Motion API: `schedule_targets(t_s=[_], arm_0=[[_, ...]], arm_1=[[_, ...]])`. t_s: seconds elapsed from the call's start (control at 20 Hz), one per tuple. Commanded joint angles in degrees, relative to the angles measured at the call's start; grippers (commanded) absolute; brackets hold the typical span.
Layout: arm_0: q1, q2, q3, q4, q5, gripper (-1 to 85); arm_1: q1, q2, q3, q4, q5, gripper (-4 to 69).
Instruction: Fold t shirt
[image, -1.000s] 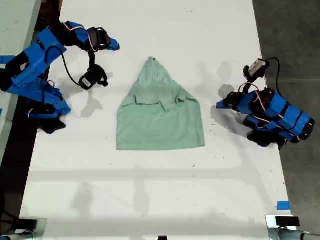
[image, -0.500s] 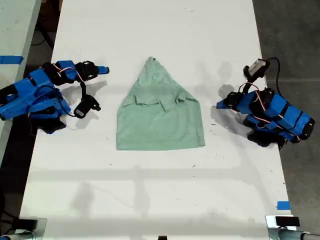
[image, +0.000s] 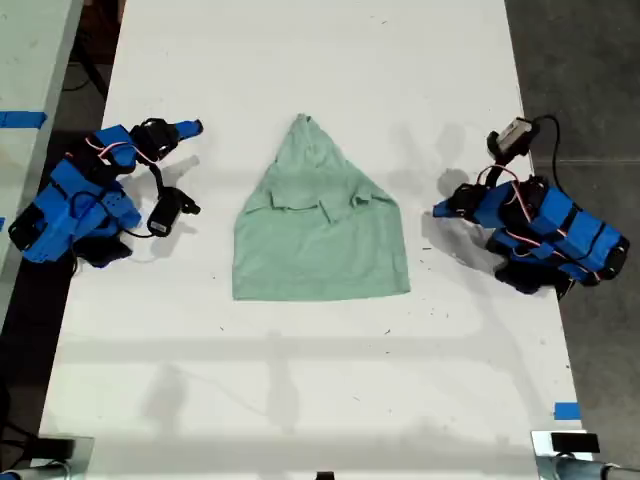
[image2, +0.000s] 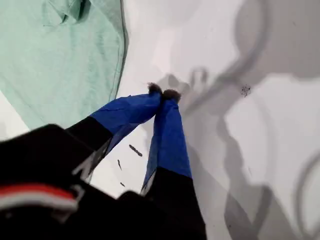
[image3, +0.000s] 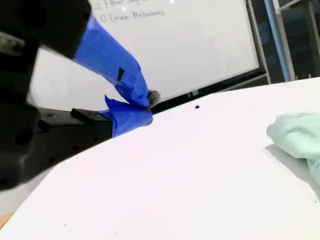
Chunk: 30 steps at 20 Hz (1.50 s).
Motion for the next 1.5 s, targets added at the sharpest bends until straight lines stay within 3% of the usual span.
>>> schedule_targets(t_s=[0.0, 0.5, 0.75, 1.45], arm_0=[[-3.60, 0.53, 2.29, 1.58, -2.64, -0.3], [-2.90, 0.70, 1.23, 5.71, -5.36, -0.3], [-0.79, 0.70, 2.20, 3.08, -4.39, 0.1], [-1.58, 0.70, 2.29, 3.69, -6.06, 0.1]], arm_1=[[-0.18, 0.62, 2.02, 0.88, -4.48, 1.2], [-3.34, 0.62, 2.20, 0.62, -4.83, 1.2], [-3.43, 0.62, 2.20, 0.62, -4.57, 1.2], [-3.43, 0.62, 2.20, 0.62, -4.39, 1.2]])
